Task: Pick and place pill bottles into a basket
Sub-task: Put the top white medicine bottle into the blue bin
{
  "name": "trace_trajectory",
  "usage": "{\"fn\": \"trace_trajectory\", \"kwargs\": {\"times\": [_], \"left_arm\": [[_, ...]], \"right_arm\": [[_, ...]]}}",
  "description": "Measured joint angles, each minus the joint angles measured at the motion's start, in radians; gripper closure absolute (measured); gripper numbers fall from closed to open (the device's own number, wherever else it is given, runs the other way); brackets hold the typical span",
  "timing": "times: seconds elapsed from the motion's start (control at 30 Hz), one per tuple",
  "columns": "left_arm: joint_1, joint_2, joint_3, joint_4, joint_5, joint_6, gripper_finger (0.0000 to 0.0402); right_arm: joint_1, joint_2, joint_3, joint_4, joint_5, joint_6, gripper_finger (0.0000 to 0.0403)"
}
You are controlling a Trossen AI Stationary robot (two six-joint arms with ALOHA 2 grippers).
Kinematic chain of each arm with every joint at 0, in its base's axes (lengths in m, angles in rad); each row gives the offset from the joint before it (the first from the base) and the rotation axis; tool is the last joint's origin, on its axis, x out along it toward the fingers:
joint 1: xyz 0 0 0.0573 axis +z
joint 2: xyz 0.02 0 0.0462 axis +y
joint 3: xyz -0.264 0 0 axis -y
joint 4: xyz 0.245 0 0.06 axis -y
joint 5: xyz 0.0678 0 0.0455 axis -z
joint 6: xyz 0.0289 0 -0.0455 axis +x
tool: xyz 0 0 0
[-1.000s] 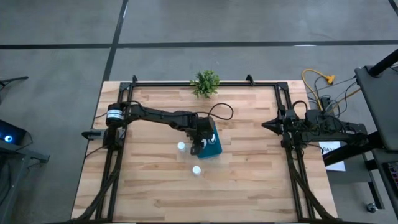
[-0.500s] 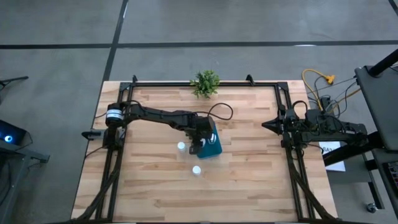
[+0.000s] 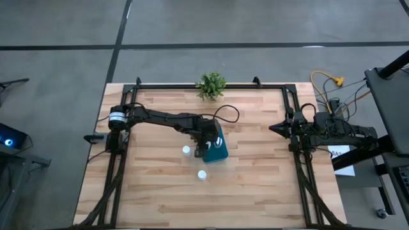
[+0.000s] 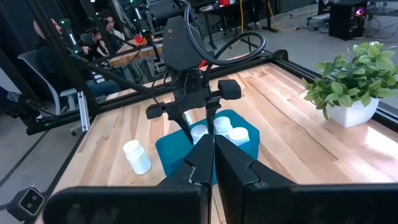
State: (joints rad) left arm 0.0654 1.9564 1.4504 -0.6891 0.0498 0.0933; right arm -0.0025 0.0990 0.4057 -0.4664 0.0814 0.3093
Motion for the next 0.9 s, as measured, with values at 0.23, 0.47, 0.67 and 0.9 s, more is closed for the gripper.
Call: {"fn": "trace_trajectory", "kwargs": {"times": [0.23,0.47,0.67,0.9], "left_arm": [[0.0,-0.002,-0.001,0.002,-0.001,0.001,0.0229],[0.001,-0.002,-0.001,0.006,0.0,0.001,0.023],[0.001,-0.002,-0.001,0.006,0.004,0.001,0.023],[0.001,-0.005,-0.001,0.012,0.019,0.001,0.0229]], "right_arm": [[0.0,0.0,0.0,0.0,0.0,0.004,0.0394],[0.0,0.0,0.0,0.0,-0.001,0.005,0.0394],[0.0,0.0,0.0,0.0,-0.001,0.005,0.0394],[0.0,0.0,0.0,0.001,-0.001,0.005,0.0394]]}}
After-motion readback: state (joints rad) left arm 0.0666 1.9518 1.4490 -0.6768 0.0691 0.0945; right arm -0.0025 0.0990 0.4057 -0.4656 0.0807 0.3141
